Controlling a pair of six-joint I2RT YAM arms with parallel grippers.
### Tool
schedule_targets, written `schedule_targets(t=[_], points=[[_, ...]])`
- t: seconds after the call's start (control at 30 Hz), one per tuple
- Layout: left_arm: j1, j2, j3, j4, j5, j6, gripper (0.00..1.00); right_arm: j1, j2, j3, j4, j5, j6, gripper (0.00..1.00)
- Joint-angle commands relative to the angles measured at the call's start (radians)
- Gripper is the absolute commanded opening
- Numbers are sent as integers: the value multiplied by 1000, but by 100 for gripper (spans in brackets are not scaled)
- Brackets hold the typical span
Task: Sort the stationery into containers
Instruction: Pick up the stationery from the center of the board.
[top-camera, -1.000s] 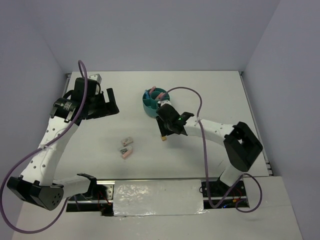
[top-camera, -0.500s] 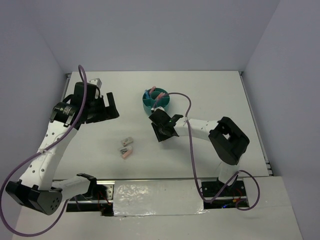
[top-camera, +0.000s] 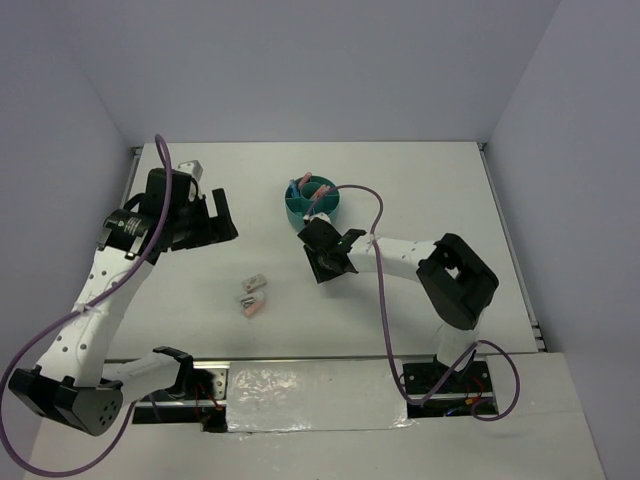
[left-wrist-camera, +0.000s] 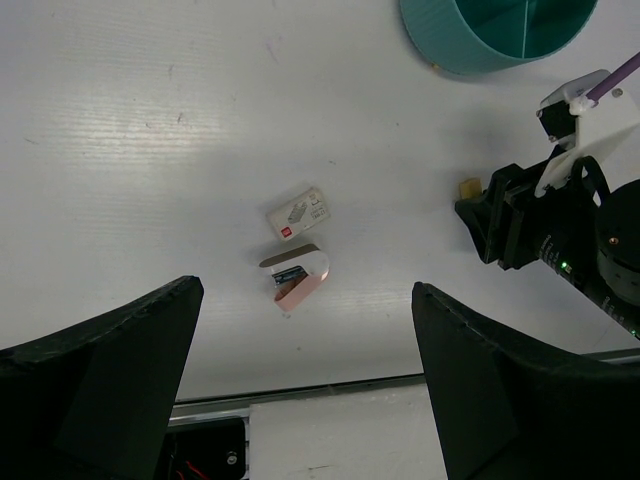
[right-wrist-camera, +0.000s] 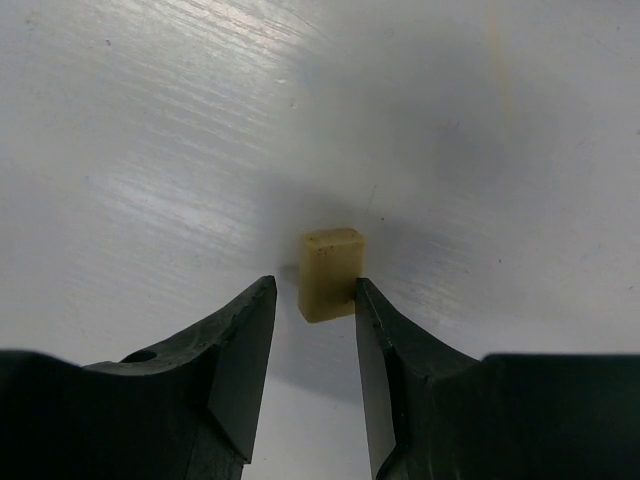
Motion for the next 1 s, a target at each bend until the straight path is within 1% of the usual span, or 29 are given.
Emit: schedule_targets(t=[0.0,0.3,0.53,0.7,0.73,0.8,0.87,0.9,0.93,0.97], points=[[5,-23,0,10,22,-5,99,3,31,31,-7,21,-6,45],[5,-36,-6,4,20,6,99,-8,52,26,6,-1,-20,43],[5,-43,-14,4,23,6,99,-9,35,43,-15,24,-20,35],[5,-51,-19,1,23,9,99,-26,-18,32,-24,27,-14,21],[5,-53,-19,-1,22,9,99,-34,-55,28,-21,21,-12,16],[5,-53,-12,-8,13,10,99,-90,-107,-1,0,0,-5,14],[5,-54,-5,-13,8,13,99,-165,-204,-49,52,-83,-17,14],[5,-56,-3,-13,5,15,99,-258,-239,-64,77,-135,-28,14],[6,-56,-2,-16,2,18,99,-308,-300,-77,106,-251,-44,14],[5,-57,-5,-15,0,18,99,-343,-320,-83,153,-286,-89,14]])
